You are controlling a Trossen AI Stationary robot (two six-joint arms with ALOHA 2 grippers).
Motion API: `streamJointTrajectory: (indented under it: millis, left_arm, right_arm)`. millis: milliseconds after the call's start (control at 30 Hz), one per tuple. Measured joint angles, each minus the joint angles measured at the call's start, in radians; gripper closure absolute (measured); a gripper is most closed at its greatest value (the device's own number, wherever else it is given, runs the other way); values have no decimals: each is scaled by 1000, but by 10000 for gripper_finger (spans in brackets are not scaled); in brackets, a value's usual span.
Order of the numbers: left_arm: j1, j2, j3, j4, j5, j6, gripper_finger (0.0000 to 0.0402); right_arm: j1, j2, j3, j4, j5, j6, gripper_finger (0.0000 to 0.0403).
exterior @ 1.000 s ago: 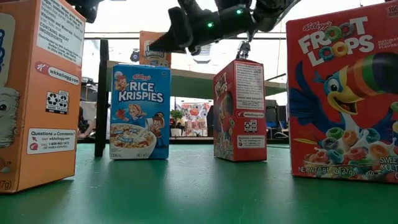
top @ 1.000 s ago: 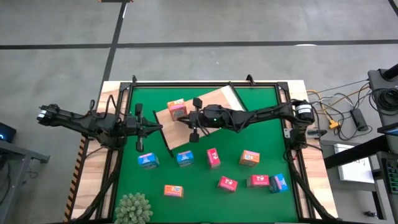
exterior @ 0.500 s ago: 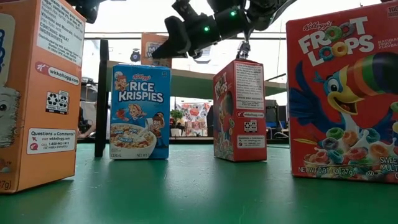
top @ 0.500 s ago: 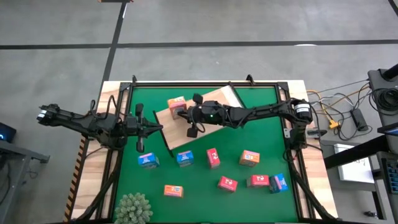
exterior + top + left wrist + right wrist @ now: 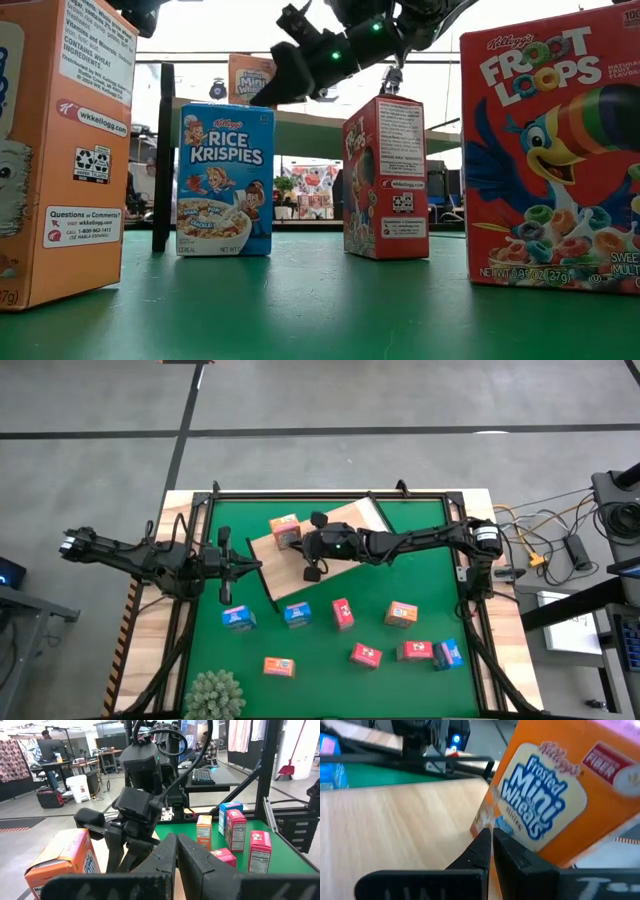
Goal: Stack cereal on shelf
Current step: Put the top middle orange cereal box on the shelf
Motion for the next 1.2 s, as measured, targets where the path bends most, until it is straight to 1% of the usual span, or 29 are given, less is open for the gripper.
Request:
streamJointTrajectory:
  millis: [233,433,500,733,833,933,1100,1200]
  left_arm:
    - [0,2,0,-2,0,-6,402]
    - [-4,6,0,-2,0,-42,402]
    - [-5,6,0,-2,1,-58,402]
    - [-5,-11,0,-34,1,-61,402]
    - [-5,-24,0,-58,1,-60,402]
    - [-5,-35,0,-96,1,-59,402]
    - [-5,-52,0,-110,1,-59,402]
    - [-5,-61,0,-116,1,-57,402]
  right_arm:
    - [-2,-42,0,-113,-5,1,394]
    - [-3,-99,0,-181,-136,1,394]
    - [-1,-122,-7,-206,-153,1,394]
    - [0,-196,-38,-313,-155,37,394]
    - [-8,-204,-39,-333,-108,73,394]
    - [-11,-210,-39,-347,-24,105,394]
    - [-13,-215,-38,-349,139,175,394]
    - [-22,-210,-38,-319,180,202,394]
